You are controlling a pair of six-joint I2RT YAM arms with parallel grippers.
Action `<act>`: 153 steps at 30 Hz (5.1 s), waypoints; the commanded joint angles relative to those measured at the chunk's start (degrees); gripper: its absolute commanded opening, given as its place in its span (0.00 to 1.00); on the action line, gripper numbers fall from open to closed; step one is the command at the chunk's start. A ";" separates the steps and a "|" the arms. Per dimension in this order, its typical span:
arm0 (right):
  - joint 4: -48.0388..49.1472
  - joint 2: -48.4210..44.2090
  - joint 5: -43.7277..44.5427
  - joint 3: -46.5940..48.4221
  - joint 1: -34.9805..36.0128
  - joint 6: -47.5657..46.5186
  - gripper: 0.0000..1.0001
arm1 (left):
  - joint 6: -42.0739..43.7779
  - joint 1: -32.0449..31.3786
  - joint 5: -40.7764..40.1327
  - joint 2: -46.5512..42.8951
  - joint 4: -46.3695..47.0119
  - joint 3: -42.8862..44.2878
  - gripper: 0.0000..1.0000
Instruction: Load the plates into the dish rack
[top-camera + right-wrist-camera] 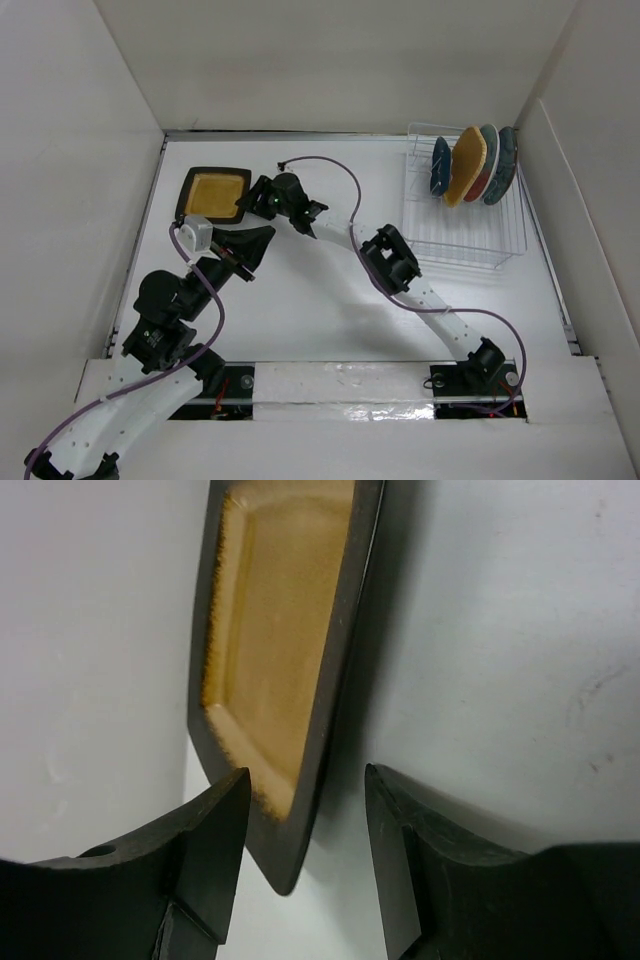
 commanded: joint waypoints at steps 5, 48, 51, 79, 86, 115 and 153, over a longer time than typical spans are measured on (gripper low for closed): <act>2.38 7.32 -4.12 10.59 0.25 11.95 0.56 | 0.15 -0.31 -0.71 -1.26 2.15 0.99 0.00; 31.90 -41.98 0.11 -63.74 -1.07 -3.42 0.00 | 0.50 -0.31 -0.54 -0.56 2.15 0.91 0.01; 34.54 -42.24 -1.39 -68.91 -0.54 -1.66 0.00 | 0.50 -0.31 -0.54 -0.38 2.15 0.91 0.01; 30.33 -32.05 -3.51 -67.44 -0.54 1.07 0.12 | 0.32 -0.31 -0.28 -0.56 2.15 0.82 0.02; 33.04 -39.77 -0.78 -68.05 -0.54 -2.09 0.00 | 0.32 -0.31 0.08 -0.38 2.33 0.91 0.01; -26.78 -76.54 43.24 -39.35 -25.68 -53.85 0.00 | -0.03 -0.31 0.69 -1.00 2.59 0.73 0.02; -48.34 -49.45 51.87 -12.68 -28.93 -63.88 0.00 | -0.12 -0.31 0.60 -0.82 2.59 0.73 0.02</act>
